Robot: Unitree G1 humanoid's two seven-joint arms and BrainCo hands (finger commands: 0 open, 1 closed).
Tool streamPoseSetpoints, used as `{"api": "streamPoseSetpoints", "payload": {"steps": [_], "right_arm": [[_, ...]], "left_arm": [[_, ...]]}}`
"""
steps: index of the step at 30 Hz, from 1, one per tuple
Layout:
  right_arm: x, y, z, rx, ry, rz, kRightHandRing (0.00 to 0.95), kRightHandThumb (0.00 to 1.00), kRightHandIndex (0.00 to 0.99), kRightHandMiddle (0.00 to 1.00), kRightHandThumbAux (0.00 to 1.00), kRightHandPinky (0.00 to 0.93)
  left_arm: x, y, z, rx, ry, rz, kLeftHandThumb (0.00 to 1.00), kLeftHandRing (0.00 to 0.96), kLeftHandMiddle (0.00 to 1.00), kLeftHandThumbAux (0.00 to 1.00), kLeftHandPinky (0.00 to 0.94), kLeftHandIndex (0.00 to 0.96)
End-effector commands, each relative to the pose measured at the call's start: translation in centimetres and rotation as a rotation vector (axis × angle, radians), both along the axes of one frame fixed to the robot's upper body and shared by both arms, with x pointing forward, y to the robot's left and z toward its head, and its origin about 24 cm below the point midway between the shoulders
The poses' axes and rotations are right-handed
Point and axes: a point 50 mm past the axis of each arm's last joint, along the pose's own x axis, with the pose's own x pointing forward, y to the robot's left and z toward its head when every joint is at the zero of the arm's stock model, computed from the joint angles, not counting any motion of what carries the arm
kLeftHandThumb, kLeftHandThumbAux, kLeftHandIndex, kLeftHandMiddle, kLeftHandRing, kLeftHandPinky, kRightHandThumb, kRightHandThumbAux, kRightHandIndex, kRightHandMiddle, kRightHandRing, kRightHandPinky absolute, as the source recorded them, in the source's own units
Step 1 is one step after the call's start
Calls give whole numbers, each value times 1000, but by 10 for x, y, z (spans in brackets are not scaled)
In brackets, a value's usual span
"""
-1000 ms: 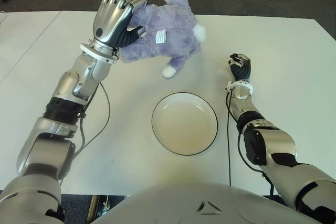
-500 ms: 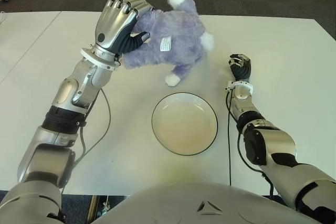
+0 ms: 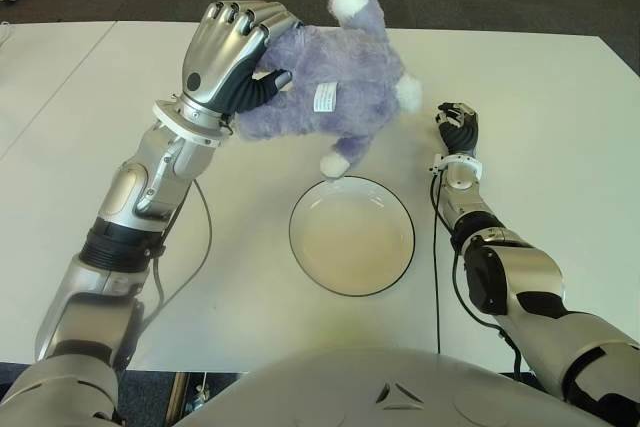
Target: Put the doll into the plate.
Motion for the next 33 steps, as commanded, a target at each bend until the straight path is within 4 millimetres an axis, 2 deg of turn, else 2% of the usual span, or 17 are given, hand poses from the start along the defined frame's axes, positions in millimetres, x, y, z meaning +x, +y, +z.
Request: {"api": "streamPoseSetpoints", "payload": {"steps": [1,10,12,33], "right_arm": [[-62,8,-79,59,350,-23,230,695,398,268,737,159],[-61,8,-79,74,341,-25,237,695,399,269,736,183],[-61,9,-79,76,341,-29,242,696,399,278,736,155],[-61,11,-78,117,327,-31,274,703,401,326,734,116]], "left_arm": [[-14,-6,-4,-36,38,-62,723,851,851,697,856,443],[-25,-10,-10,-23,53,-92,722,846,848,697,850,443],[-27,-10,-11,-19,60,-96,723,842,846,697,851,443],[-39,-6,-14,-29,54,-112,727,838,838,697,848,443]]}}
